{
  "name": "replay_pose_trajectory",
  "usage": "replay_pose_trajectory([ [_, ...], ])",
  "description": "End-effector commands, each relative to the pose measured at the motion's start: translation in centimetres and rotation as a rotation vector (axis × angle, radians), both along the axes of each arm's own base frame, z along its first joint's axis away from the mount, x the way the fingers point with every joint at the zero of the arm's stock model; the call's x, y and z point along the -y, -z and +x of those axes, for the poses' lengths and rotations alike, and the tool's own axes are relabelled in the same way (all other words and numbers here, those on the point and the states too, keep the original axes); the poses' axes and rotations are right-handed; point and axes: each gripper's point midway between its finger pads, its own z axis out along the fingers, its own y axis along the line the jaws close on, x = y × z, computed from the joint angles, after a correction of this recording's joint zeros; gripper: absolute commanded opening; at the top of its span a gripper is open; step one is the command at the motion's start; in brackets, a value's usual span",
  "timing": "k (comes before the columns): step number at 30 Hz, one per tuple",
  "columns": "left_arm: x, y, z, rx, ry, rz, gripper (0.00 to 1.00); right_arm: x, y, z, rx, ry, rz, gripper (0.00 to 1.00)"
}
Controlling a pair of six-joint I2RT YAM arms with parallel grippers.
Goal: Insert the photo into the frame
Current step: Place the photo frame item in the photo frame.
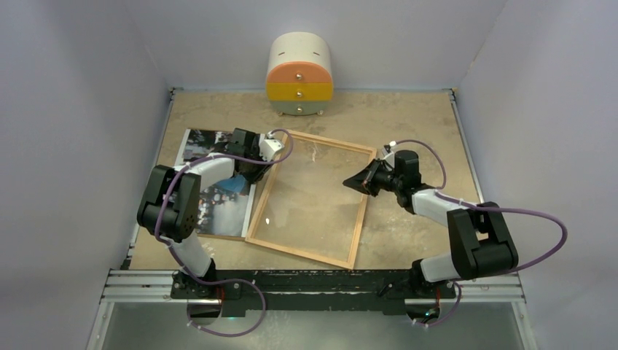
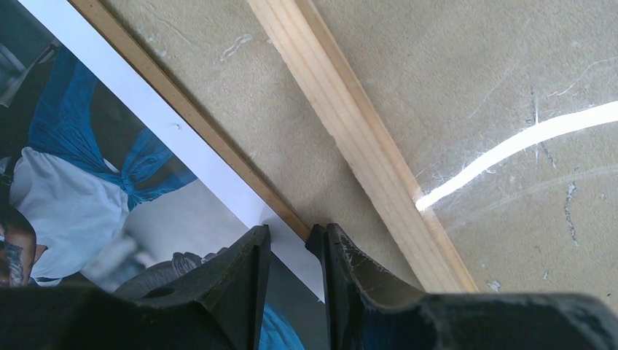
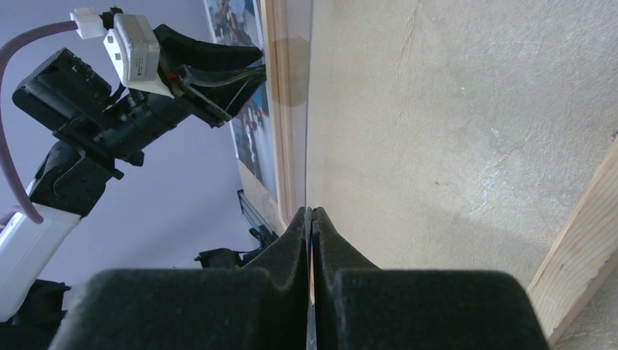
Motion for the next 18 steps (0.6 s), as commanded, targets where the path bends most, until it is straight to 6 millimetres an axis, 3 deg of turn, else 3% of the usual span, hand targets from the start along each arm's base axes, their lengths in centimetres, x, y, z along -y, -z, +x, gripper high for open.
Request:
replay_pose_trajectory([
  [1, 0.76, 1.36, -1.46, -0.053, 0.035, -0.006, 0.34, -0.09, -1.37, 1.17, 0.054, -0.016, 0.0, 0.0],
  [18, 0.67, 1.27, -1.51, -0.048, 0.038, 0.002, 0.34, 0.03, -1.59, 1.5, 0.086, -0.056, -0.049, 0.0],
])
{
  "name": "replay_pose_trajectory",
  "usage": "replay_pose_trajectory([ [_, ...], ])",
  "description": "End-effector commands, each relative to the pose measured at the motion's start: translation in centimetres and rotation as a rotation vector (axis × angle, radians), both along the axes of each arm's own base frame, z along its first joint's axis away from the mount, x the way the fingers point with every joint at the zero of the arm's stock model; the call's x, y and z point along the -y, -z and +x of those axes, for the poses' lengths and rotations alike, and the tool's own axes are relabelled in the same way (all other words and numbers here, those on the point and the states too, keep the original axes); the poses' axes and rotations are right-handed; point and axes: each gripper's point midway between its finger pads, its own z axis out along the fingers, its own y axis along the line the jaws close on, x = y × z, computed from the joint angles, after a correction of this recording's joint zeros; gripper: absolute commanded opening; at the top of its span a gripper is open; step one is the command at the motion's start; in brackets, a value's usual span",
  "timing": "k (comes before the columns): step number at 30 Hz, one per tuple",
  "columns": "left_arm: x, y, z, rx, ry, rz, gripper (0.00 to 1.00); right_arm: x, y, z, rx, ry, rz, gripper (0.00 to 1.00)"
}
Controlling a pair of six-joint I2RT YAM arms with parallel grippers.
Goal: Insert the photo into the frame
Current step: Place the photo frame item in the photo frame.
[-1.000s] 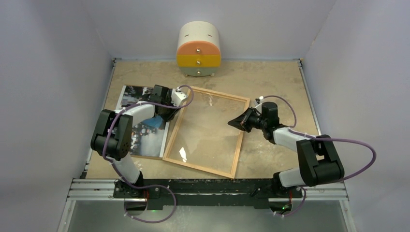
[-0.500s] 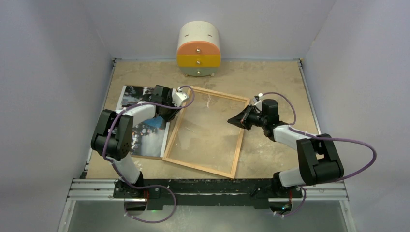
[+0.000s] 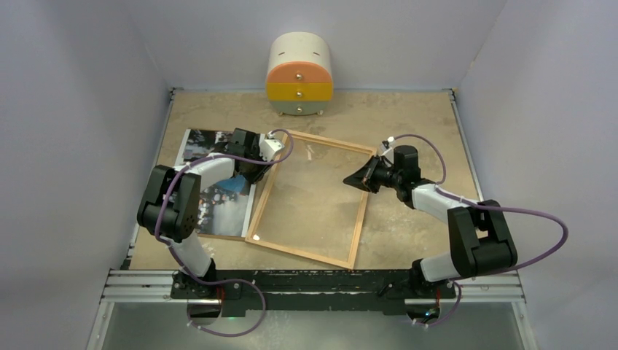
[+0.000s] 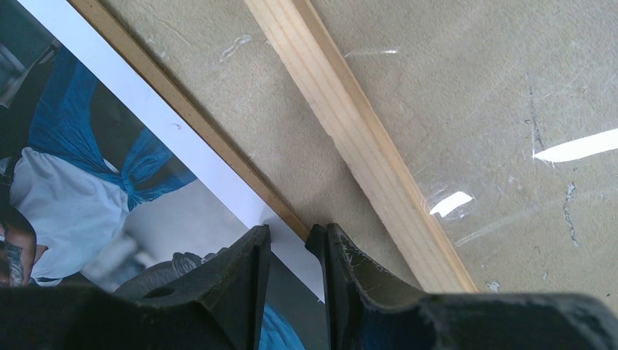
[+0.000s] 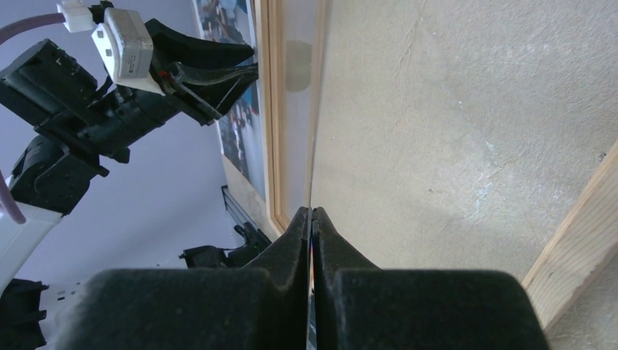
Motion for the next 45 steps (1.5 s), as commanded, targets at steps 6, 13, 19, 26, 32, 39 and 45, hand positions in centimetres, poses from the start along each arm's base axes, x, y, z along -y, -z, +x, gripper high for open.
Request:
replay_pose_trajectory([
  [6, 0.7, 1.3, -1.6, -0.054, 0.035, -0.006, 0.34, -0.1, -1.2, 0.6, 0.056, -0.015, 0.022, 0.0],
  [13, 1.3, 2.2, -2.8, -0.082, 0.06, -0.016, 0.34, -0.2, -1.0, 0.4, 0.056, 0.01, 0.064, 0.0],
  [19, 1.9, 3.1, -4.2, -0.102, 0.091, -0.01, 0.34, -0.1, 0.4, -0.3, 0.034, 0.02, 0.07, 0.0],
  [26, 1.7, 3.7, -4.9, -0.113, 0.096, 0.004, 0.34, 0.1, 2.5, -1.0, -0.002, 0.033, 0.067, 0.0],
  [32, 1.5, 4.0, -5.3, -0.119, 0.098, 0.009, 0.34, 0.0, 3.5, -1.4, -0.025, 0.033, 0.093, 0.0],
  [39, 1.7, 3.6, -5.4, -0.116, 0.103, -0.001, 0.34, -0.3, 2.0, -1.2, 0.01, 0.01, 0.098, 0.06],
  [45, 1.7, 3.2, -5.2, -0.107, 0.104, -0.004, 0.33, -0.8, 1.6, -2.0, 0.008, -0.009, 0.113, 0.2],
])
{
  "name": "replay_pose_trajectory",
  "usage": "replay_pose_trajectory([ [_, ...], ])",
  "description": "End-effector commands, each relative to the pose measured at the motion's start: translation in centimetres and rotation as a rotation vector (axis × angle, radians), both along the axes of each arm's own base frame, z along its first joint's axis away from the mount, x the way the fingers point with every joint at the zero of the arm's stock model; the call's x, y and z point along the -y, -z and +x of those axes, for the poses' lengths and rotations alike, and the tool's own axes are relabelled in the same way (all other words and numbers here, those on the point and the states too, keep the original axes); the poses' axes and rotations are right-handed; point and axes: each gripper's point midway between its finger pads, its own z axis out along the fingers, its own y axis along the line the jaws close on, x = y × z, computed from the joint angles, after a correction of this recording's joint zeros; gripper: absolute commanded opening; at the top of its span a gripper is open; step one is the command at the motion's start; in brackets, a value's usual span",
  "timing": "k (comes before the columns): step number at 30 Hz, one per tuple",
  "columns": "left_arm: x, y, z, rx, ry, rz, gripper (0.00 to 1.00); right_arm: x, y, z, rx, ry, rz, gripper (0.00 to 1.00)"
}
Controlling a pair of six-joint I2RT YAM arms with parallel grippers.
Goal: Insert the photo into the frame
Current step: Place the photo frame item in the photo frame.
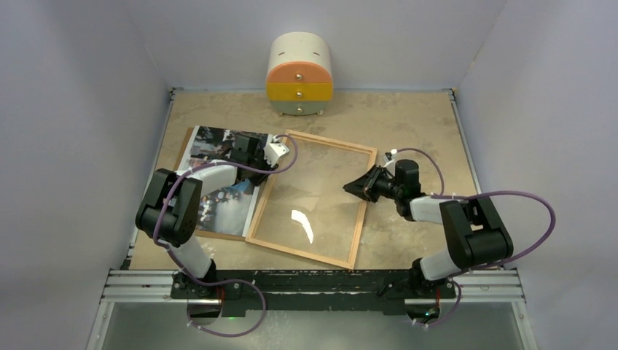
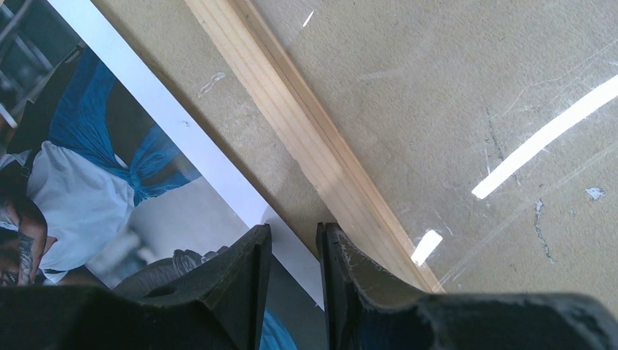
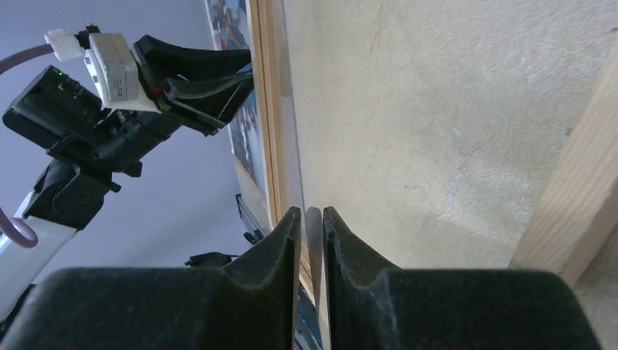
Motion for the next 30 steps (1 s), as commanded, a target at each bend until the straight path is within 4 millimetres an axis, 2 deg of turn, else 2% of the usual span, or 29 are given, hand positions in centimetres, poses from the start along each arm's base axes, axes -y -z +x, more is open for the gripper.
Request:
replay_pose_trajectory([
  [1, -0.1, 3.1, -4.9, -0.18, 0.049, 0.024, 0.33, -1.3, -1.5, -0.9, 0.034, -0.064, 0.044, 0.2],
  [7, -0.1, 3.1, -4.8, -0.177, 0.046, 0.024, 0.33, -3.3, -4.0, -1.0, 0.127, -0.119, 0.063, 0.06],
  [10, -0.1, 3.1, -4.8, -0.175, 0.045, 0.026, 0.33, -3.6, -5.4, -1.1, 0.157, -0.125, 0.094, 0.02],
  [13, -0.2, 3.1, -4.8, -0.173, 0.042, 0.028, 0.33, -3.7, -6.9, -1.2, 0.191, -0.12, 0.129, 0.01],
  [17, -0.3, 2.9, -4.5, -0.164, 0.04, 0.031, 0.32, -3.8, -7.8, -1.7, 0.189, -0.124, 0.182, 0.02],
  [24, -0.3, 2.7, -4.4, -0.16, 0.038, 0.032, 0.31, -4.0, -6.4, -1.2, 0.146, -0.109, 0.189, 0.02],
  [30, -0.3, 2.6, -4.5, -0.161, 0.038, 0.033, 0.31, -3.6, -3.5, -1.8, 0.063, -0.11, 0.123, 0.02],
])
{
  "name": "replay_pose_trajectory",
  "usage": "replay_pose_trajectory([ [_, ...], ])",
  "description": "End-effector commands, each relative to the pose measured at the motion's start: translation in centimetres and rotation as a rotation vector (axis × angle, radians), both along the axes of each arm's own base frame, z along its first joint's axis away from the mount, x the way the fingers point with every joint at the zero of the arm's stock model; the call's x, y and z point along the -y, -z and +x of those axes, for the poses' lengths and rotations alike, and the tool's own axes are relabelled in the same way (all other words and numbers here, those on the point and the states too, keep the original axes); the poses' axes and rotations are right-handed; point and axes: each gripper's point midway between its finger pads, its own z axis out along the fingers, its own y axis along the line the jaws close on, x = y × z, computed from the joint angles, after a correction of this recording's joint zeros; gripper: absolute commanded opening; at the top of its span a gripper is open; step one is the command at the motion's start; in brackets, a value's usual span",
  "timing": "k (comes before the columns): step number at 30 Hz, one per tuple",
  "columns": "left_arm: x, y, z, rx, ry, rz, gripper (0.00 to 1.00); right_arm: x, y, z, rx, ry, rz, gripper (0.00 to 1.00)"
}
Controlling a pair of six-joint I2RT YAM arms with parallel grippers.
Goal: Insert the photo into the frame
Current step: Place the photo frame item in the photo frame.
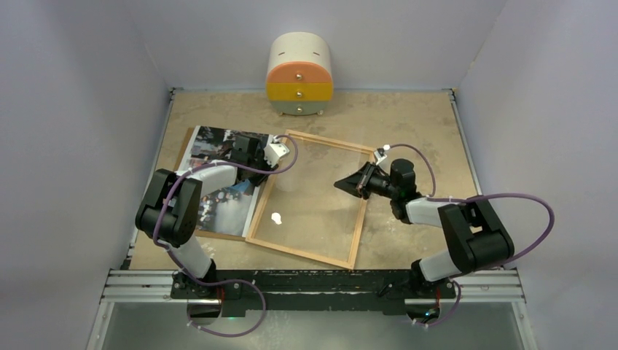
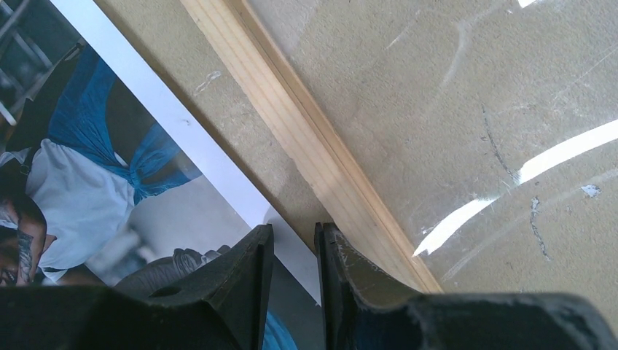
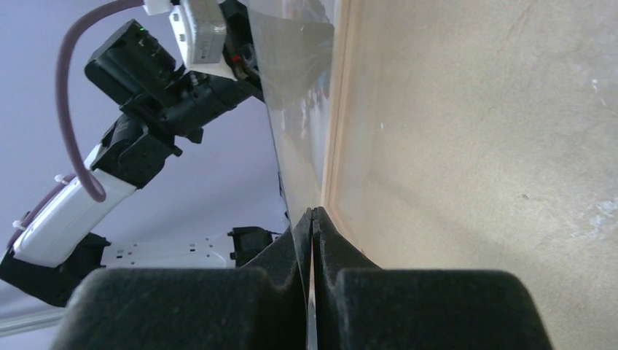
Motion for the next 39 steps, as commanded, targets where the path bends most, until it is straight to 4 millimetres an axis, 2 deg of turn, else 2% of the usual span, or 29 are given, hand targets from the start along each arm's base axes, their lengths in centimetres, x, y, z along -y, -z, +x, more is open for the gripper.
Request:
replay_pose_trajectory([
  [1, -0.3, 2.6, -4.3, -0.157, 0.036, 0.031, 0.31, 0.1, 1.5, -0.9, -0.024, -0.026, -0.041, 0.02],
  [6, -0.3, 2.5, -4.2, -0.158, 0.034, 0.031, 0.31, 0.3, 2.6, -0.9, -0.035, -0.029, -0.079, 0.04],
  [8, -0.3, 2.5, -4.1, -0.156, 0.033, 0.03, 0.31, 0.4, 3.1, -0.7, -0.042, -0.029, -0.112, 0.09],
  [11, -0.3, 2.5, -4.1, -0.156, 0.031, 0.03, 0.31, 0.6, 3.8, -0.1, -0.043, -0.031, -0.172, 0.34],
  [12, -0.3, 2.5, -4.1, -0.157, 0.031, 0.031, 0.31, 0.8, 4.1, 0.2, -0.039, -0.027, -0.203, 0.39],
  [23, -0.2, 2.5, -4.0, -0.155, 0.031, 0.028, 0.3, 2.1, 5.1, 0.6, -0.018, -0.029, -0.425, 0.78],
  [27, -0.3, 2.6, -4.1, -0.153, 0.033, 0.03, 0.3, 3.3, 5.5, 0.8, -0.017, -0.005, -0.542, 0.96],
  [32, -0.4, 2.7, -4.2, -0.154, 0.034, 0.034, 0.3, 4.2, 5.1, 1.2, 0.0, 0.015, -0.6, 0.99],
  [39, -0.4, 2.8, -4.2, -0.154, 0.033, 0.036, 0.3, 3.8, 4.8, 1.1, 0.0, 0.005, -0.578, 0.98],
])
